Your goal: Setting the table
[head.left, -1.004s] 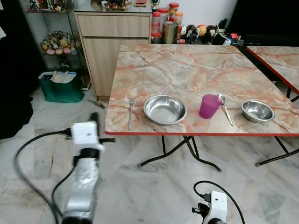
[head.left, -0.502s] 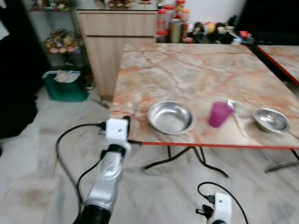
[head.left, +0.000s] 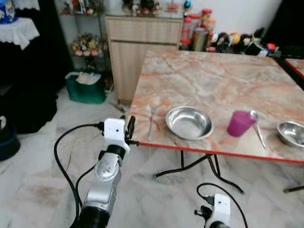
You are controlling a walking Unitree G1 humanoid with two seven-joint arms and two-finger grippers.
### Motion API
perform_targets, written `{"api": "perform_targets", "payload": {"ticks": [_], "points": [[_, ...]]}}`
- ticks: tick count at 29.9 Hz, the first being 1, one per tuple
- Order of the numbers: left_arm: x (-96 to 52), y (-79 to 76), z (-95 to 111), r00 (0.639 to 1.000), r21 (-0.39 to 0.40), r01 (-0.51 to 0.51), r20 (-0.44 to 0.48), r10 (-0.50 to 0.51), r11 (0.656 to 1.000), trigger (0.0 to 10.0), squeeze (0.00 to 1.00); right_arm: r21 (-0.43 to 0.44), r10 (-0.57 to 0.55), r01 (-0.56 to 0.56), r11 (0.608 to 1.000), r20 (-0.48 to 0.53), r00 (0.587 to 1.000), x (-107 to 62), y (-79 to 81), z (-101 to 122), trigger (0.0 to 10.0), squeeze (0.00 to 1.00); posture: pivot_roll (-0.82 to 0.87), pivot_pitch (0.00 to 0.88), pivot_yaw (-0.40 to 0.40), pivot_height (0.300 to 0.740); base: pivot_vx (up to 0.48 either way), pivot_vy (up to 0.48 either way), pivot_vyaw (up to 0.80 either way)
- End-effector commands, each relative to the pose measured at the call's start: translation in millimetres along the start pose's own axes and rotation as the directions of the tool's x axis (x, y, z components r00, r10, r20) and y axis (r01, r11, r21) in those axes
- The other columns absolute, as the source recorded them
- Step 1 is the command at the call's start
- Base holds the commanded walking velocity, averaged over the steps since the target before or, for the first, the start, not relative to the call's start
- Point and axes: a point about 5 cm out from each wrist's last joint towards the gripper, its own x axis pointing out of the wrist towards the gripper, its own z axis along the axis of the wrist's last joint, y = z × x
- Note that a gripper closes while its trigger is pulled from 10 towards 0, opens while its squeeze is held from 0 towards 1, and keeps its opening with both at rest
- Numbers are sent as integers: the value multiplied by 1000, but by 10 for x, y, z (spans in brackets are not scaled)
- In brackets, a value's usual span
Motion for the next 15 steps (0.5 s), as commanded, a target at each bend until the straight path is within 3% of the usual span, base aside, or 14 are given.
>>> {"api": "perform_targets", "payload": {"ticks": [1,15], "points": [[-14,-62,-15,999,-7,38,-10,-38,999,10000,1000,1,-10,10,1000,5,1000,2,-30,28,10000,0,34,0,-22,740,0,0,0],[-30,-39,-51,999,-27,27,-27,-28,999,10000,1000,-7,-7,7,1000,0,1000,2,-28,24,10000,0,36,0,-21,740,0,0,0]]}}
